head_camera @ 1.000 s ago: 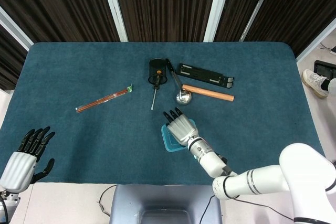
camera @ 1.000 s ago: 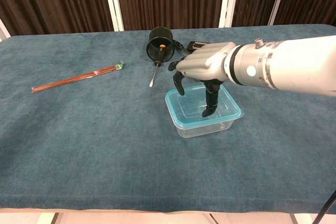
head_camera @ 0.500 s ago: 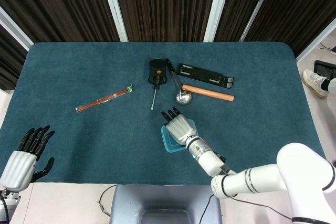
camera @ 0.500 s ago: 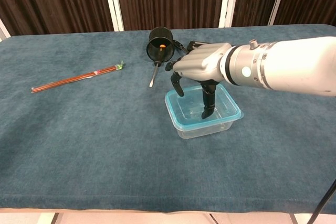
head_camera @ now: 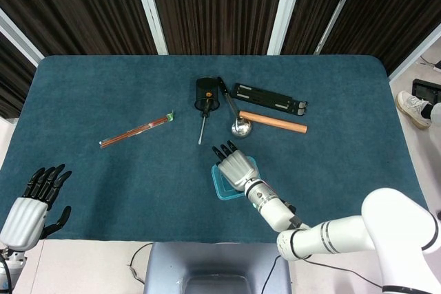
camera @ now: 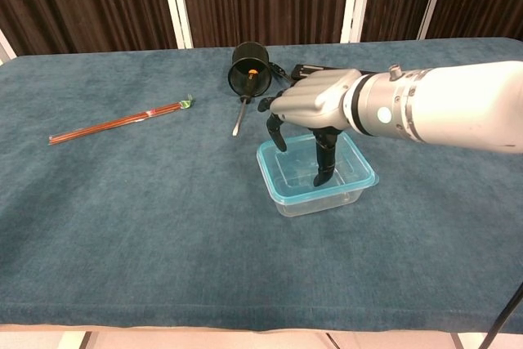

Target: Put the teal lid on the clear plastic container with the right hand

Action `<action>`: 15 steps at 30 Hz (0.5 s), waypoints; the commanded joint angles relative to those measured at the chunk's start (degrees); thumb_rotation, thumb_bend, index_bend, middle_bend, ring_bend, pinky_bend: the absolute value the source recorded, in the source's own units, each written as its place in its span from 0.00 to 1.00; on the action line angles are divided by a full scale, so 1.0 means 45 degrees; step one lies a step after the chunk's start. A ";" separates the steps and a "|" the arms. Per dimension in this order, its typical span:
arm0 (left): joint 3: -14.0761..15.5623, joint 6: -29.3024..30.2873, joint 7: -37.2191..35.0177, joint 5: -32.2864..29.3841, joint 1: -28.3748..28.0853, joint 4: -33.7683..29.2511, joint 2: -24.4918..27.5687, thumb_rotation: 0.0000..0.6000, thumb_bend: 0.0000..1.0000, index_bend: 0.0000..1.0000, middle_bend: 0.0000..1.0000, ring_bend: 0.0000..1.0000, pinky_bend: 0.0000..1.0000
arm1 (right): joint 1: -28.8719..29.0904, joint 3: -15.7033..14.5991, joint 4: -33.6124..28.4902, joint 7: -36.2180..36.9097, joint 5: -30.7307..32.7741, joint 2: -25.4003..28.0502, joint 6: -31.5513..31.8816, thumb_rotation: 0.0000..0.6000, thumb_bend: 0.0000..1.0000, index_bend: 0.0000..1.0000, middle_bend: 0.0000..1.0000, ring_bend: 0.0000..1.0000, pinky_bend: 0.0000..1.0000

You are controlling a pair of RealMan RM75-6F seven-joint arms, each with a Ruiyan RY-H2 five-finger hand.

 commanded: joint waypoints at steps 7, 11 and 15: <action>-0.0001 0.0018 -0.0048 0.0007 0.0000 -0.0001 0.0023 1.00 0.44 0.00 0.00 0.00 0.02 | -0.0014 -0.0021 0.0103 0.0095 -0.0026 -0.0100 -0.0023 1.00 0.23 0.52 0.05 0.03 0.15; -0.0009 0.0027 -0.0081 0.0002 -0.0002 0.0000 0.0036 1.00 0.44 0.00 0.00 0.00 0.02 | -0.0032 -0.0063 0.0139 0.0124 -0.0062 -0.0138 -0.0043 1.00 0.23 0.51 0.05 0.03 0.15; -0.0008 0.0028 -0.0101 0.0005 -0.0004 -0.0003 0.0047 1.00 0.44 0.00 0.00 0.00 0.02 | -0.0026 -0.0087 0.0231 0.0116 -0.0032 -0.0221 -0.0062 1.00 0.23 0.51 0.05 0.03 0.15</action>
